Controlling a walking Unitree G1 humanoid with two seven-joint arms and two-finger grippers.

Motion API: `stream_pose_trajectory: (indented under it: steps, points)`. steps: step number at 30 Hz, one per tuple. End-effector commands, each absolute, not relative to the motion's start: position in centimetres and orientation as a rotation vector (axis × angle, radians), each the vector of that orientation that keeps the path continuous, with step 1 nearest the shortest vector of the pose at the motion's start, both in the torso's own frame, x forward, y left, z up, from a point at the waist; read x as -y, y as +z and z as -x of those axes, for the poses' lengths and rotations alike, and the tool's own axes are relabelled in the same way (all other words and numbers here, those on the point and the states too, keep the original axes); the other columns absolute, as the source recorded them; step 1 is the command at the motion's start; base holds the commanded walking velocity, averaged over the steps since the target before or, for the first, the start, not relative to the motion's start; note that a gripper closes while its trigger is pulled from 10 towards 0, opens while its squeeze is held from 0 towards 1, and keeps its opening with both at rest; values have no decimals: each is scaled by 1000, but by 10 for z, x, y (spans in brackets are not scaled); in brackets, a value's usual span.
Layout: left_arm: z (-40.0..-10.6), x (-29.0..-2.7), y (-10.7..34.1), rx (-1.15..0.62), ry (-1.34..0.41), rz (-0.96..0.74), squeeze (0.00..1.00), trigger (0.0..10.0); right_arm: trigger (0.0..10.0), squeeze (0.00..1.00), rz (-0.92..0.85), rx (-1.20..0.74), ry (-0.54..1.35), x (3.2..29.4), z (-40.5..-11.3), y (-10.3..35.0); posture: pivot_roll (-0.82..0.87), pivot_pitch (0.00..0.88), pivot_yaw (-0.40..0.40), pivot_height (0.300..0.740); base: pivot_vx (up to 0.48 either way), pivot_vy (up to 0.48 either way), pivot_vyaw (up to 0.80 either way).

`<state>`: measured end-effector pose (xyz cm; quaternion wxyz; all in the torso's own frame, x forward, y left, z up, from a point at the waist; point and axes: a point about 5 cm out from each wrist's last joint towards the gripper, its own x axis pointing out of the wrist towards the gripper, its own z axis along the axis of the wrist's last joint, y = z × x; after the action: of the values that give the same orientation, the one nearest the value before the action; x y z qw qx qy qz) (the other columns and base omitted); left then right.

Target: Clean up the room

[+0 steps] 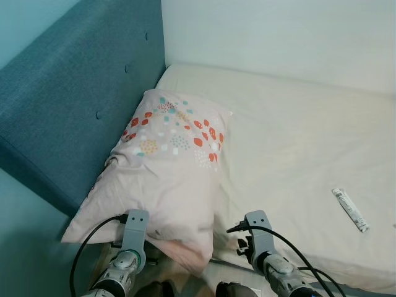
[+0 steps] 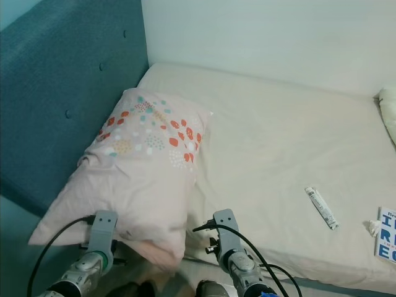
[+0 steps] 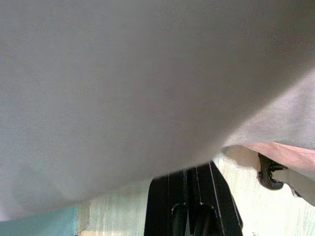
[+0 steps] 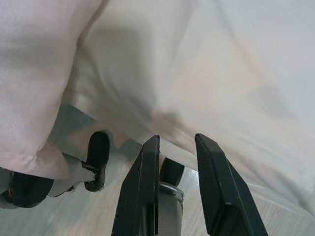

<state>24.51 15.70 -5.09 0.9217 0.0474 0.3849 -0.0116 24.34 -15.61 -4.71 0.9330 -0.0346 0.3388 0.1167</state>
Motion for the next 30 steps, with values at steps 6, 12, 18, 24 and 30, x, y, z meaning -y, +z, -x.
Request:
stream_pose_trajectory:
  steps: [6, 12, 18, 24, 30]
  points:
    - [-234, -154, -59, -828, -33, -93, 0, 10000, 10000, 0, 74, -732, 228, 163, -237, -52, 38, 66, 47, 740, 0, 0, 0]
    - [-233, -154, -59, -828, -30, -85, 0, 10000, 10000, 0, 87, -734, 241, 165, -237, -52, 35, 69, 48, 740, 0, 0, 0]
    - [-234, -157, -58, -813, -94, -173, 0, 10000, 10000, 0, 54, -733, 213, 169, -232, -54, 48, 76, 48, 740, 0, 0, 0]
    - [-232, -157, -59, -805, -23, -134, 0, 10000, 10000, 0, 79, -747, 269, 162, -227, -57, 43, 80, 49, 740, 0, 0, 0]
    - [-232, -154, -59, -808, -15, -108, 0, 10000, 10000, 0, 51, -745, 233, 164, -225, -58, 49, 85, 44, 740, 0, 0, 0]
